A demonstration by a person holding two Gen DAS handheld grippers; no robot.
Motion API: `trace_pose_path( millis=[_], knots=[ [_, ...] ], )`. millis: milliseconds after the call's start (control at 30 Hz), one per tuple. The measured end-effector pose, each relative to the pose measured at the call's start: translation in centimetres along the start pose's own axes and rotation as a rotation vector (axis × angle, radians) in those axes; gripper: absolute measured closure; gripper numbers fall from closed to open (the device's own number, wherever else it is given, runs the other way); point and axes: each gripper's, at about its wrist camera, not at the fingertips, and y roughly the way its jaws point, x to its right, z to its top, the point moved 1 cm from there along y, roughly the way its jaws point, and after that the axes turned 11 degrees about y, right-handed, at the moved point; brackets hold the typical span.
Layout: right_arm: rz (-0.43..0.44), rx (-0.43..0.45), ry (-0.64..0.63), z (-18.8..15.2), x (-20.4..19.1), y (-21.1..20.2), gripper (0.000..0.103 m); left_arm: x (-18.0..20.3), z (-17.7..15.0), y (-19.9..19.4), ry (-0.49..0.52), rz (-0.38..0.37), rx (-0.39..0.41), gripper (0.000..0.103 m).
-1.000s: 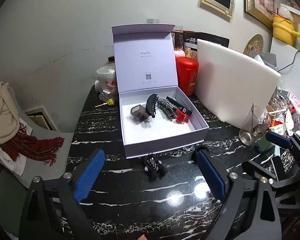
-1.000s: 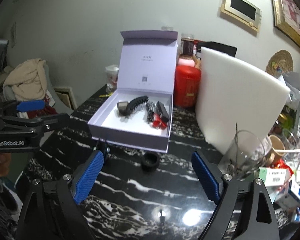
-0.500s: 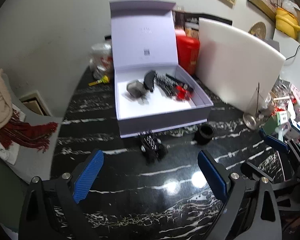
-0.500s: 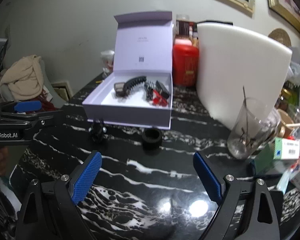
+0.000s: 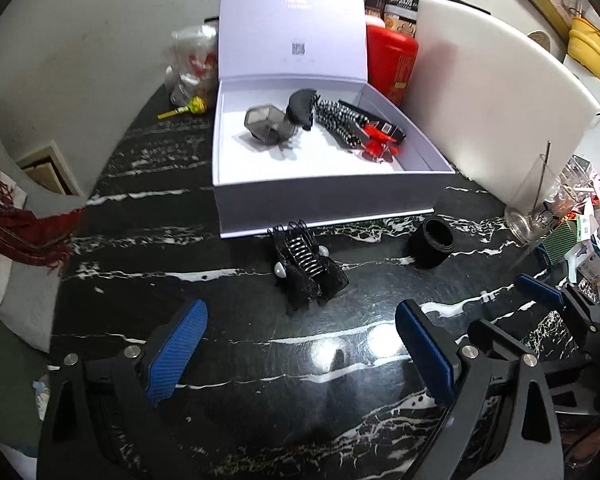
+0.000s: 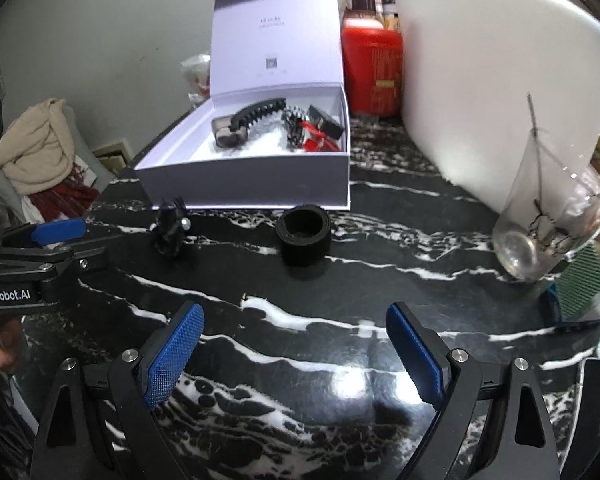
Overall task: Organize rigid objects
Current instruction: 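Reach the left tool to the black mesh hair clip while the right tool reaches the black rubber ring, then grasp the mesh hair clip with the left tool while the right tool grasps the rubber ring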
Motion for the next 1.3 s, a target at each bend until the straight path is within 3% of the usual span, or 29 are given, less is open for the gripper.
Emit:
trace_pose_path(
  millis=[233, 400, 667, 933, 1000, 1100, 1233, 1300],
  knots=[
    [-0.011, -0.031, -0.017, 0.7, 0.2, 2.2, 0.011, 0.1, 0.4, 2.1, 0.01, -0.01, -0.025, 0.006],
    [-0.009, -0.071, 0.002, 1.6, 0.7, 4.1, 0.02, -0.6, 1.0, 3.6, -0.024, -0.034, -0.034, 0.006],
    [-0.021, -0.06, -0.012, 3.2, 0.9, 5.9, 0.025, -1.5, 1.8, 5.5, -0.063, -0.05, -0.062, 0.006],
    [-0.01, -0.054, -0.06, 4.5, 0.1, 6.8, 0.047, -1.9, 2.3, 6.9, -0.069, -0.05, -0.066, 0.007],
    [-0.024, -0.05, -0.092, 4.5, -0.2, 6.9, 0.062, -1.8, 2.5, 7.0, -0.055, -0.048, -0.065, 0.007],
    [-0.025, -0.048, -0.105, 4.4, -0.3, 6.9, 0.062, -1.5, 2.7, 7.3, -0.037, -0.037, -0.053, 0.007],
    [-0.019, -0.05, -0.104, 4.1, -0.1, 6.4, 0.062, -1.1, 2.7, 7.2, -0.029, -0.024, -0.024, 0.016],
    [-0.021, -0.051, -0.099, 4.0, 0.1, 6.1, 0.062, -1.1, 2.6, 7.0, -0.044, -0.021, 0.004, 0.027]
  ],
)
